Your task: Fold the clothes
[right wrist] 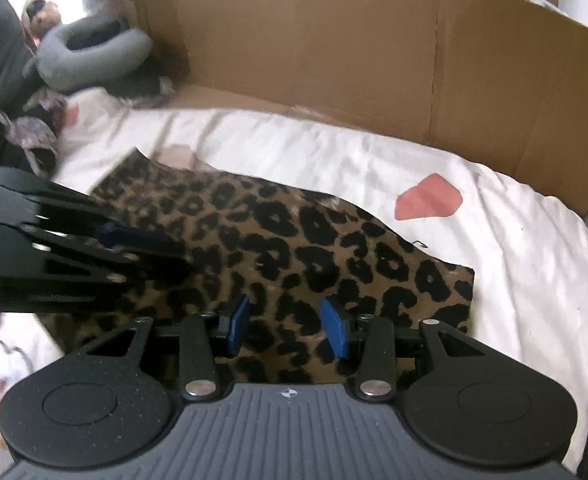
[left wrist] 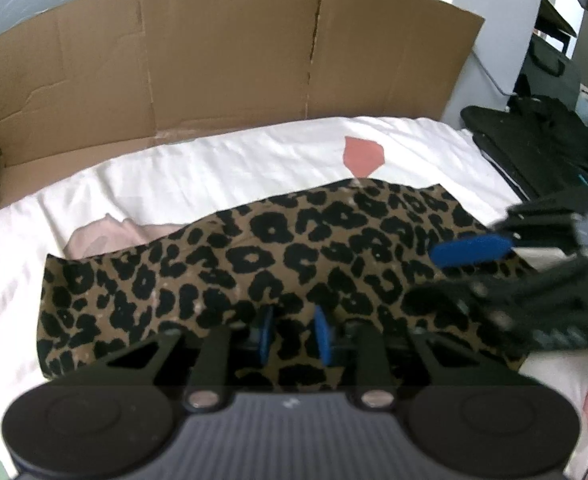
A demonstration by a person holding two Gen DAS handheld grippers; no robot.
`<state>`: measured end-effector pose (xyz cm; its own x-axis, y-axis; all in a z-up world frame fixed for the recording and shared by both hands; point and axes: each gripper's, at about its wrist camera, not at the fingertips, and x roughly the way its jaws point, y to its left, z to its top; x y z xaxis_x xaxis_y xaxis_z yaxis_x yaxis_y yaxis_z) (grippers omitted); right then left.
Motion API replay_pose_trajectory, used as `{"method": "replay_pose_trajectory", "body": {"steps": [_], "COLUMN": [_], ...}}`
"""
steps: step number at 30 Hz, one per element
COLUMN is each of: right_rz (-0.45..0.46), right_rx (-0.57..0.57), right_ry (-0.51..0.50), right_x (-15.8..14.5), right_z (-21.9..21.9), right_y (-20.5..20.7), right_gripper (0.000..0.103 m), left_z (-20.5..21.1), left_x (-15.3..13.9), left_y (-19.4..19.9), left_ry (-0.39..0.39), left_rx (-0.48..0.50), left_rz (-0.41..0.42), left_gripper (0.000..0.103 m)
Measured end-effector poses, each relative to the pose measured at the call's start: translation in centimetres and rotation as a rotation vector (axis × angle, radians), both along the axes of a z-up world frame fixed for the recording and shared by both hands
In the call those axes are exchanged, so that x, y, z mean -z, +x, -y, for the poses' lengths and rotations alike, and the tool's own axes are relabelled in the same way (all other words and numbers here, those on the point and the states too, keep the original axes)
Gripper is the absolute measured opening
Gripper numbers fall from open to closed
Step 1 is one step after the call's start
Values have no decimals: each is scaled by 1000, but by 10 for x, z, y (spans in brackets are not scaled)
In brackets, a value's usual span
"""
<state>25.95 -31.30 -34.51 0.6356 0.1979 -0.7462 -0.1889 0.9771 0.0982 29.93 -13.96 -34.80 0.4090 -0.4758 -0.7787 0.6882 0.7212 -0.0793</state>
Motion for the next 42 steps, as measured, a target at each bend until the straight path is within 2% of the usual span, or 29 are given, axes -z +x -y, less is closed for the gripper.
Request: {"method": "replay_pose_trajectory", "body": {"steps": [3, 7, 12, 18, 23, 27, 30, 32, 33, 42], "right_rz": [30, 14, -18, -19, -20, -40, -52, -52, -52, -39], "right_rx": [-88, -122, -67, -32, 21, 77, 106, 105, 105, 112], "right_ry": [9, -2, -25, -52, -91, -80, -55, -65, -66, -46], "right_x": [-8, -4, 8, 10, 11, 11, 16, 17, 18, 22], "right_z": [-8, -13, 0, 15, 31, 43, 49, 46, 45, 47], "right_y": [-21, -38, -46, -59, -67, -70, -71, -71, -71, -73], "right_gripper": [47, 47, 47, 47, 47, 47, 47, 47, 47, 47], "left_z": [2, 3, 3, 3, 2, 2, 1, 0, 0, 6], "left_x": [0, 0, 2, 3, 3, 0, -5, -11, -14, -22], "left_y": [4, 5, 9, 11, 14, 14, 10, 5, 3, -33], "left_ry": [-1, 4, 5, 5, 10, 14, 24, 23, 21, -1], "left_rx": [-22, -23, -19, -22, -31, -36, -43, -51, -56, -16], "left_rz": [-24, -29, -36, -42, -45, -42, -24, -22, -23, -67], "left_gripper": [25, 24, 22, 20, 13, 13, 17, 31, 32, 34]}}
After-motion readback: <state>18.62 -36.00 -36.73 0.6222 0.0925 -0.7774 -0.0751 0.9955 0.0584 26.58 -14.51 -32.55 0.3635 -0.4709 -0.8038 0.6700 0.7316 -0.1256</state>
